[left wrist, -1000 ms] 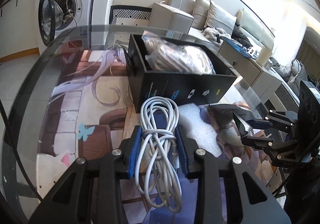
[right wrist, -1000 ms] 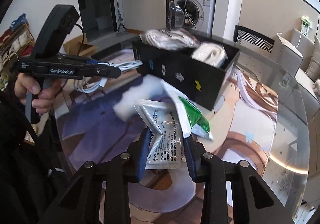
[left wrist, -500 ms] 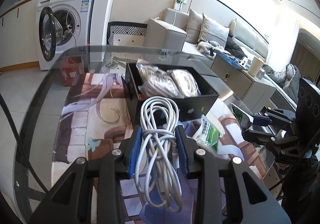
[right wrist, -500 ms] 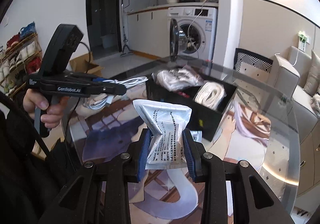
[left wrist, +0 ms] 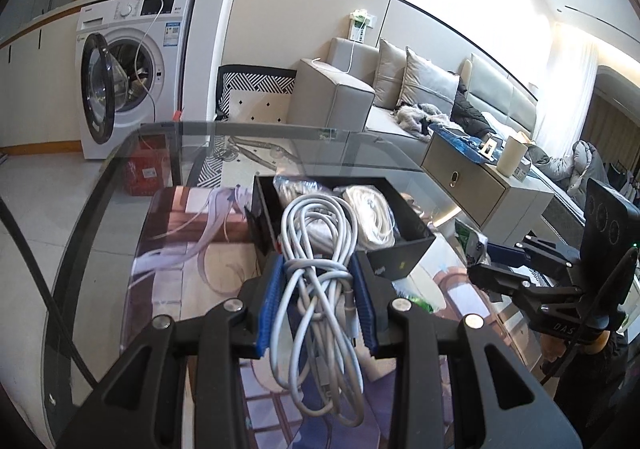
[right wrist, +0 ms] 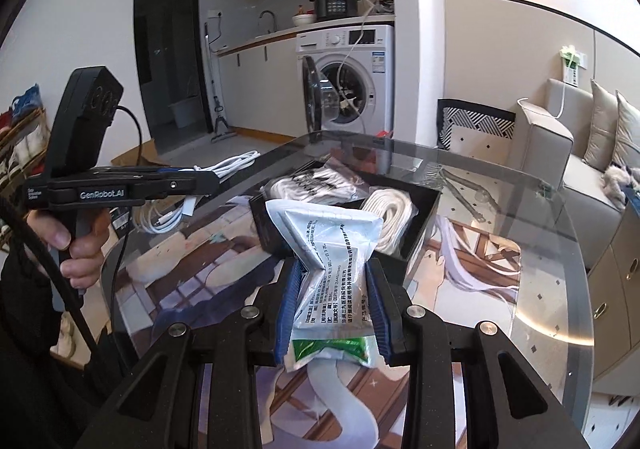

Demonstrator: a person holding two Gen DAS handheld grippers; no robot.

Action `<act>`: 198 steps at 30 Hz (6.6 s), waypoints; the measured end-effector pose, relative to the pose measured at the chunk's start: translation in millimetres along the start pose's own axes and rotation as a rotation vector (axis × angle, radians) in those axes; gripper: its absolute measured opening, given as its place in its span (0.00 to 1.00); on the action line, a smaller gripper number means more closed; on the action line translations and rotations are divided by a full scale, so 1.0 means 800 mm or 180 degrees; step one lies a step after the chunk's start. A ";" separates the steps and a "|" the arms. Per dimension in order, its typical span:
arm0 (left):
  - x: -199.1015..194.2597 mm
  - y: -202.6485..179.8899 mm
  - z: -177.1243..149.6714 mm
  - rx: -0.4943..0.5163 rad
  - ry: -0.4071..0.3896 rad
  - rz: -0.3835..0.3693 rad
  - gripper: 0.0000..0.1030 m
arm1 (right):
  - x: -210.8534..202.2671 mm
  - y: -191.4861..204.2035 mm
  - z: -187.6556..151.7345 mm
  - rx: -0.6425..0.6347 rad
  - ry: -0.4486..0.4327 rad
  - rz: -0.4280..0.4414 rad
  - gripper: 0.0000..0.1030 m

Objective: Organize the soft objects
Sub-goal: 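Lift and carry the cable and clear bag over the black box, then lower both items into the box and open both tools, then withdraw both tools and move them toward the foam piece and green packet, then grasp the green medicine packet with the right tool while the left tool grasps the white foam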

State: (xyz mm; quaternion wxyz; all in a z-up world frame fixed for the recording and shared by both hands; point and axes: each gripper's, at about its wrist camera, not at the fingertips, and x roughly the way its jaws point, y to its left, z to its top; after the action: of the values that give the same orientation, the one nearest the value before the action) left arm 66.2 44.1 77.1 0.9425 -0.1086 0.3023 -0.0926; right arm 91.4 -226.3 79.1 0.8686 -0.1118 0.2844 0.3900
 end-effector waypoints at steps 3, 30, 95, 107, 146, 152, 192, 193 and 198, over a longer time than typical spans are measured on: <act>0.005 -0.004 0.012 0.0031 -0.0036 -0.0016 0.32 | 0.006 -0.004 0.006 0.0053 -0.0008 -0.0039 0.32; 0.099 0.007 0.062 0.0011 0.0001 -0.0075 0.32 | 0.096 -0.045 0.052 0.0349 0.0114 -0.0114 0.32; 0.081 -0.007 0.015 0.0336 0.0029 0.0360 1.00 | 0.054 -0.047 -0.006 0.0567 0.0252 -0.0494 0.99; 0.061 -0.015 -0.018 0.0334 0.0057 0.0390 1.00 | 0.051 -0.024 -0.030 0.0488 0.0441 -0.0386 1.00; 0.068 -0.003 -0.052 0.0244 0.0276 0.0359 1.00 | 0.144 -0.008 -0.043 0.0192 0.1110 0.0099 0.99; 0.069 -0.002 -0.051 0.0243 0.0278 0.0354 1.00 | 0.146 -0.003 -0.043 0.0169 0.1151 0.0198 0.99; 0.087 -0.034 -0.060 0.0333 0.0488 0.0165 1.00 | 0.079 -0.021 -0.067 0.0215 0.0958 -0.0191 0.36; 0.089 -0.036 -0.061 0.0343 0.0501 0.0158 1.00 | 0.078 -0.021 -0.067 0.0200 0.0956 -0.0182 0.35; 0.100 -0.047 -0.067 0.0388 0.0603 0.0134 1.00 | 0.074 -0.020 -0.065 0.0124 0.0921 -0.0181 0.23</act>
State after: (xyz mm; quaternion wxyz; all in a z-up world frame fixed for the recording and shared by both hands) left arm 94.3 -19.0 0.8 0.9163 -0.0355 0.3860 -0.1008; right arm 113.5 -222.5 2.0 0.8313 -0.1581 0.4108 0.3395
